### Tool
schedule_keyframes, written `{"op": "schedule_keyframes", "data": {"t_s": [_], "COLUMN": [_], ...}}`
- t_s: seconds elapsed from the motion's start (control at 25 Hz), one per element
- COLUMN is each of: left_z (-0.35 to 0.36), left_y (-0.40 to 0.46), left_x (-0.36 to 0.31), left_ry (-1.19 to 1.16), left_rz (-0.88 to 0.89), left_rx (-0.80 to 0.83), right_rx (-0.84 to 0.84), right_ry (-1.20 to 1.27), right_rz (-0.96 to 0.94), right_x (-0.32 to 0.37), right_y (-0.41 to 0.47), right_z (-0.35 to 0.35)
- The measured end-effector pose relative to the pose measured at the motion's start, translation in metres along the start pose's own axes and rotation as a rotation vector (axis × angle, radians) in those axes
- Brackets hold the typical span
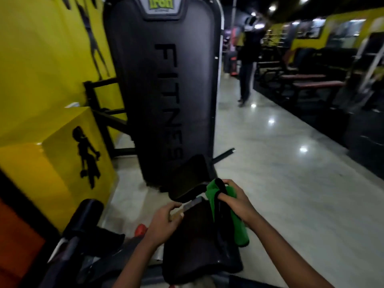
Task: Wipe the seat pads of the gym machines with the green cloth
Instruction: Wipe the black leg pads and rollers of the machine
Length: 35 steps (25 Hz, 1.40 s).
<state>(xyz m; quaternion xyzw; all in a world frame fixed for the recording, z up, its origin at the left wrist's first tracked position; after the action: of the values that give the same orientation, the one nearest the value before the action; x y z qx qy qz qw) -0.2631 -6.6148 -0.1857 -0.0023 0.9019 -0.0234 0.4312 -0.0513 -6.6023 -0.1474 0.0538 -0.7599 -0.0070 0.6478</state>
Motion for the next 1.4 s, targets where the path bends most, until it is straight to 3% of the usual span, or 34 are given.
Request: {"op": "schedule_keyframes", "data": {"t_s": [0.12,0.24,0.48,0.6,0.88,1.0,1.2,1.4], "left_z": [0.04,0.068,0.093,0.109,0.139,0.145,0.149,0.15], "left_y": [0.014,0.027,0.054,0.064,0.051,0.048,0.048,0.049], "left_x": [-0.011,-0.014,0.018,0.033,0.043,0.046,0.047,0.05], "left_ry": [0.012,0.012,0.066,0.046,0.038,0.032,0.035,0.025], "left_rz": [0.061,0.117,0.086,0.04,0.028,0.029,0.026,0.037], "left_rx": [0.129,0.183,0.22,0.215,0.082,0.067,0.055,0.04], "right_rx": [-0.178,-0.231,-0.049,0.081,-0.007,-0.09,-0.17,-0.182], "right_ry": [-0.12,-0.197,-0.402,-0.597,-0.596,-0.759,-0.748,-0.618], "right_rz": [0.147,0.308,0.476,0.375,0.02,0.053,0.107,0.041], "right_x": [-0.02,-0.045,-0.109,-0.143,-0.137,-0.147,-0.159,-0.154], "right_y": [-0.014,-0.014,0.004,-0.003,-0.048,-0.022,0.043,-0.029], "right_z": [-0.042,-0.062,-0.038,-0.006,-0.001,-0.004,-0.016,-0.011]}}
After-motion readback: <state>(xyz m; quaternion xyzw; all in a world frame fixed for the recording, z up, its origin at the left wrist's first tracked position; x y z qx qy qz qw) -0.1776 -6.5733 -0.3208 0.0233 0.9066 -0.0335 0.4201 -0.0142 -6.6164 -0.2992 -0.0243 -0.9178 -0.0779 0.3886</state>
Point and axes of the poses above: each hand's wrist, its own y-axis towards the middle knuckle, its own z-axis out of the palm, x = y × z, the point moved 10 cm from there along y, towards the middle knuckle, and after that the axes turned 9 degrees about -z, right-handed, at the moved point
